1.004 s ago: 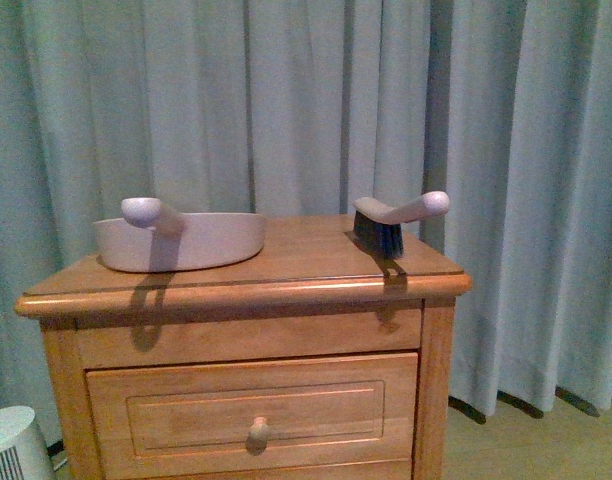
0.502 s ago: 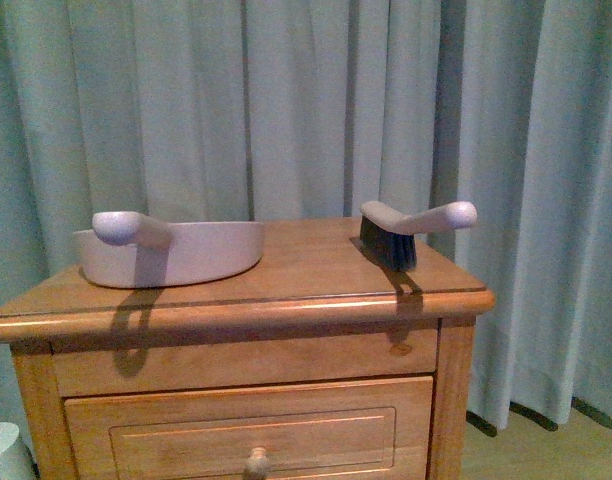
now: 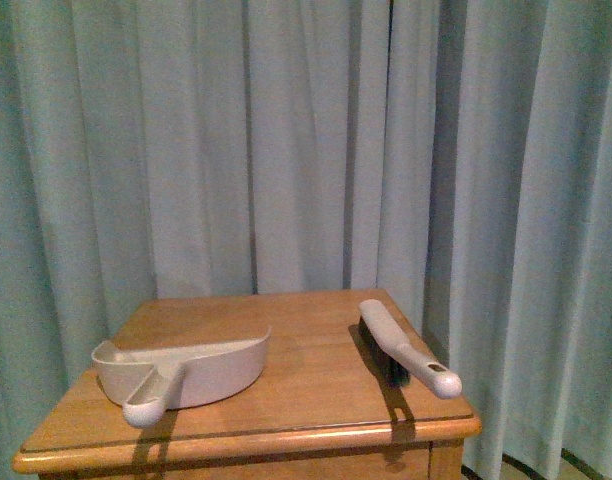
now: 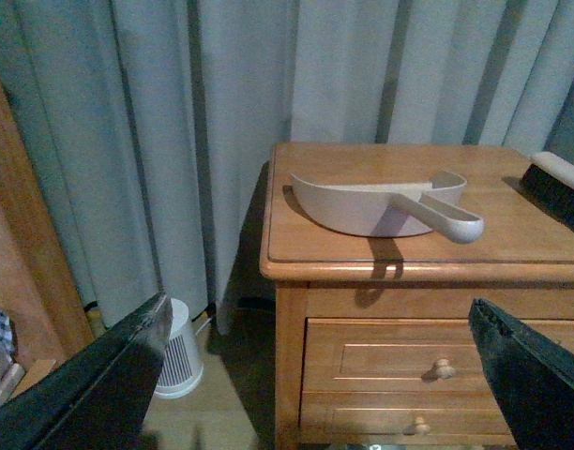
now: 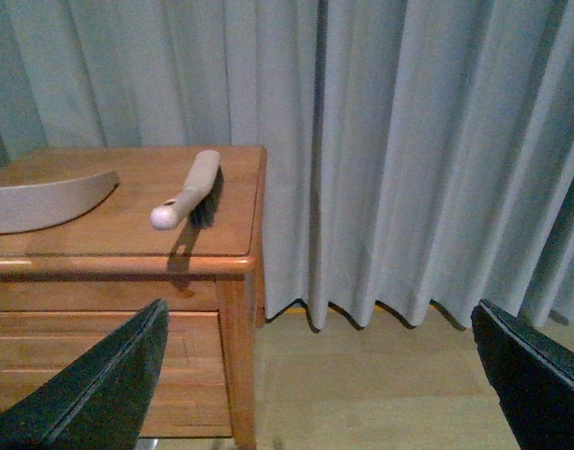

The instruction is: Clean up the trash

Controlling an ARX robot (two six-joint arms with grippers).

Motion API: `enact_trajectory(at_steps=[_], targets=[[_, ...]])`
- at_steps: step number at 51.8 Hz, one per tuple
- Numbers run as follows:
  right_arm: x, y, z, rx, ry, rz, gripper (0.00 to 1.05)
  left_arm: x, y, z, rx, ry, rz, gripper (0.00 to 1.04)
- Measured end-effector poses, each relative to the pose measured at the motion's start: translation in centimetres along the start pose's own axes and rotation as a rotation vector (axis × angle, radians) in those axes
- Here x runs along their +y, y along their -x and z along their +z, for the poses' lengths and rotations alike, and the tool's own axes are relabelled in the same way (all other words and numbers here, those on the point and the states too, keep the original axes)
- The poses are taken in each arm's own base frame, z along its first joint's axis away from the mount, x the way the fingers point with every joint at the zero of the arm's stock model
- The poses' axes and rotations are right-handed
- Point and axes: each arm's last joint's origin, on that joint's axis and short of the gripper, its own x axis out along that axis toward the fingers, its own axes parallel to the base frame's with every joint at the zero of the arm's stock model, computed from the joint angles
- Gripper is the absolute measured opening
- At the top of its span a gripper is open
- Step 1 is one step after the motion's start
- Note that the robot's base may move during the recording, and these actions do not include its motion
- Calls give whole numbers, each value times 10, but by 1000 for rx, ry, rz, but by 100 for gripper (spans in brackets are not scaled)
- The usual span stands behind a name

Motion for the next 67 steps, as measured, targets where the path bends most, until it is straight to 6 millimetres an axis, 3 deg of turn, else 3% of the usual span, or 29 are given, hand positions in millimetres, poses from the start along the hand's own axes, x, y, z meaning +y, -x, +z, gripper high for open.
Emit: enact_trajectory(at_steps=[7,14,21,27,36,42,49,57,67], targets=[[0,0,0,0,0,0,97,0,0,0,2,4,0,97],[0,0,0,0,0,0,97,0,-6,-7,379,220,21,97],[0,0,0,0,0,0,97,3,-25,3,409,252,30,97],[0,0,0,0,0,0,97,5,-54,28,373,202,22,97],[0,0,0,0,0,0,97,-2,-113,61,451,107,-4,97],[0,0,0,0,0,0,97,-18,-157,86,520,68,-28,97],[0,0,0,0,0,0,97,-51,-212,126,555,26,-70,97],[0,0,0,0,0,0,97,-73,-246,133,616,19,-74,97],[0,0,0,0,0,0,97,-100,-267,118,687,3,-87,97]])
